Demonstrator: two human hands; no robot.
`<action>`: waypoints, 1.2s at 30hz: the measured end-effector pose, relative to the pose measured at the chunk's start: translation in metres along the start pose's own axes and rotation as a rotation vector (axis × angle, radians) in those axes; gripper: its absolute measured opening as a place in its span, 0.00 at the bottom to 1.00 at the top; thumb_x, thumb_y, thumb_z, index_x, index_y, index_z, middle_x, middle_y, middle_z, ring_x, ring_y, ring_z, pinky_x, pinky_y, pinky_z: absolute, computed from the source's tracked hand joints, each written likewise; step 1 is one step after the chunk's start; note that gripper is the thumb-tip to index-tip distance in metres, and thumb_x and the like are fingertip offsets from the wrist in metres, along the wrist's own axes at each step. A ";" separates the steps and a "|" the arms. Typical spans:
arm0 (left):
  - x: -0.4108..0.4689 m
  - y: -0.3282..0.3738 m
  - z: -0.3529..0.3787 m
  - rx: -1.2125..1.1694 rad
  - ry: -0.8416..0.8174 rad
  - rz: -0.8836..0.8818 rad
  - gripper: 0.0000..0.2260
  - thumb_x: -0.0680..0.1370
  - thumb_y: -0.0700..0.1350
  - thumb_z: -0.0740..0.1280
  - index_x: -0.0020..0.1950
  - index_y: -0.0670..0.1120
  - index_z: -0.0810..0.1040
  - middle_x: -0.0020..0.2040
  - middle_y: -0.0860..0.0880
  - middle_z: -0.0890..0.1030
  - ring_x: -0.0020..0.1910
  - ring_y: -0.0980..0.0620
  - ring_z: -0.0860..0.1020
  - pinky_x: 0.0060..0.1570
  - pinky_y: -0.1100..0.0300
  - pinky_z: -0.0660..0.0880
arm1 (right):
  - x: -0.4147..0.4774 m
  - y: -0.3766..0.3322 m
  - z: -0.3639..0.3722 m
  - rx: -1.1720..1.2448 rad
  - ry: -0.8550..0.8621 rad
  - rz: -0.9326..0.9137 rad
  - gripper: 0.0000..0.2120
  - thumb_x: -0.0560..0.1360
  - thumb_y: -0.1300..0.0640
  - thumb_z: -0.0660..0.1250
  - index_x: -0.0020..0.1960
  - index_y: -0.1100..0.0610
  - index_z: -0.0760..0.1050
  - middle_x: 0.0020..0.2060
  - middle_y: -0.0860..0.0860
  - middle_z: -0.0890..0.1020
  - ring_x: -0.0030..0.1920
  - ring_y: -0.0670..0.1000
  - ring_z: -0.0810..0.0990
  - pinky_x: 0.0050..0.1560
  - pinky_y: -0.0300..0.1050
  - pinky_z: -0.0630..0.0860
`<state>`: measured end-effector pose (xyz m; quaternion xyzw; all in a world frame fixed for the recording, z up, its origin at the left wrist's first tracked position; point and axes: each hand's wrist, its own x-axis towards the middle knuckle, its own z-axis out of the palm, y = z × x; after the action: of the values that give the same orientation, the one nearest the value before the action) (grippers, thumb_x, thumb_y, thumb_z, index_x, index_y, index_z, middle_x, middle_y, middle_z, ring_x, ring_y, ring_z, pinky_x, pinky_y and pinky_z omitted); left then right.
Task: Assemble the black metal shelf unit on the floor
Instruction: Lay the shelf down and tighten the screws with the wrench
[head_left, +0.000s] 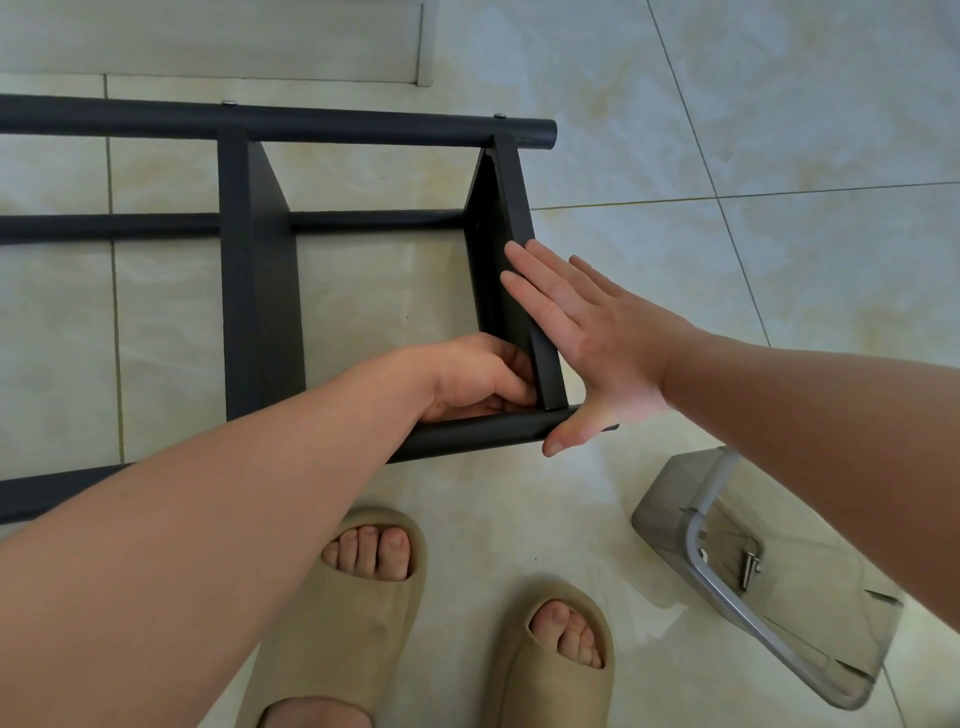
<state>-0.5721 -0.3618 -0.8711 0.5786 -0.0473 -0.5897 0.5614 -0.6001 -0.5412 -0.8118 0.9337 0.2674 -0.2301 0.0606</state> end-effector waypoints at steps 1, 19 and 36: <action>0.000 0.001 0.000 -0.003 -0.014 0.007 0.08 0.77 0.29 0.64 0.47 0.40 0.78 0.34 0.48 0.82 0.33 0.53 0.82 0.34 0.64 0.78 | 0.000 0.000 0.000 0.000 -0.001 0.002 0.70 0.56 0.13 0.54 0.80 0.54 0.28 0.78 0.50 0.27 0.78 0.50 0.27 0.80 0.56 0.39; 0.004 -0.006 -0.002 -0.012 -0.065 -0.059 0.12 0.73 0.38 0.69 0.32 0.50 0.85 0.37 0.47 0.84 0.39 0.51 0.84 0.47 0.55 0.77 | 0.000 0.001 0.002 0.015 0.014 -0.007 0.71 0.56 0.13 0.54 0.80 0.54 0.29 0.78 0.49 0.26 0.78 0.50 0.27 0.80 0.57 0.41; 0.000 -0.002 -0.001 0.000 -0.065 0.040 0.10 0.77 0.28 0.62 0.44 0.41 0.78 0.34 0.49 0.83 0.34 0.53 0.82 0.34 0.64 0.77 | 0.000 0.001 0.001 0.015 0.010 -0.011 0.70 0.57 0.13 0.54 0.80 0.53 0.27 0.78 0.50 0.27 0.78 0.51 0.27 0.80 0.56 0.40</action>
<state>-0.5728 -0.3605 -0.8727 0.5583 -0.0771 -0.5967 0.5712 -0.6000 -0.5425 -0.8127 0.9338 0.2709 -0.2279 0.0512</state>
